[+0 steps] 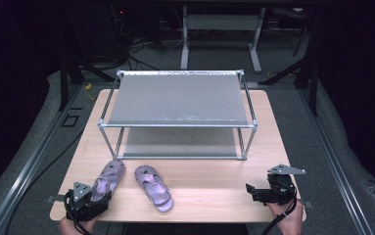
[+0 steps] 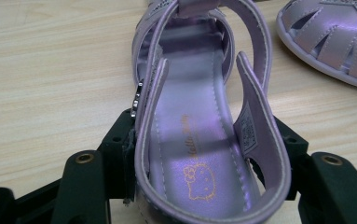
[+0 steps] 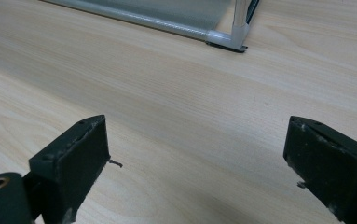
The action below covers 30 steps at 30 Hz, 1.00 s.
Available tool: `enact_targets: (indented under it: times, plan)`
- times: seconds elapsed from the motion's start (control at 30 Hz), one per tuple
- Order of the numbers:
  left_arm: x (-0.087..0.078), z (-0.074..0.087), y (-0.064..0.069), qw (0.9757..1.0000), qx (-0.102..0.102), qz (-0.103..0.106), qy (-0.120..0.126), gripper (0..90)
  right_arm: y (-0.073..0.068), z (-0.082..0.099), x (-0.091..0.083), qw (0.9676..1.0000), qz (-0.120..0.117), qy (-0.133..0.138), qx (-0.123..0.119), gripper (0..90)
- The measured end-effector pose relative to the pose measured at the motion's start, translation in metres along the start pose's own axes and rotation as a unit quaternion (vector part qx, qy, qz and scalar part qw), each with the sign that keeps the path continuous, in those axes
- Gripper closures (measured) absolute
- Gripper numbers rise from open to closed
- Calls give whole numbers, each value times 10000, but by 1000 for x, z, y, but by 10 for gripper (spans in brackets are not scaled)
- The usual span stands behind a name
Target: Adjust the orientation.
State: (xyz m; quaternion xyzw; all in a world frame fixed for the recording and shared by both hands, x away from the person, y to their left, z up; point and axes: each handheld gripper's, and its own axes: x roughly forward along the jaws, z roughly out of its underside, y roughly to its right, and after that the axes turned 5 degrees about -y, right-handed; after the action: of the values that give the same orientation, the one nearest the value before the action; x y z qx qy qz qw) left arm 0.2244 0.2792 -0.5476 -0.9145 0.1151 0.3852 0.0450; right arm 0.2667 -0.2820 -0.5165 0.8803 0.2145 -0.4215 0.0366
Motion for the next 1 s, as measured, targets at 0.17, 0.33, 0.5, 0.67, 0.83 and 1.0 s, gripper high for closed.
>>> enact_targets:
  times: [0.17, 0.33, 0.5, 0.67, 0.83, 1.0]
  plan:
    - [-16, -5, 1, 9997, 70, 43, 213, 407, -1, 0, 0, 10000, 34, 22, 11, 63]
    - [-28, -16, 5, 9990, 160, 155, 381, 407, -3, 1, 3, 10000, -5, 10, 9, 63]
    - [-33, -26, 13, 9980, 297, 238, 502, 407, -2, 1, 3, 10000, 14, 31, -3, 64]
    - [-32, -38, 24, 9966, 493, 337, 572, 408, -1, 2, 1, 10000, 27, 83, 43, 65]
    - [-28, -57, 35, 9945, 689, 430, 665, 408, -2, 1, 0, 10000, 7, 31, 0, 67]
    - [-17, -76, 46, 9924, 895, 472, 694, 407, -3, 0, 2, 10000, -22, 41, -33, 67]
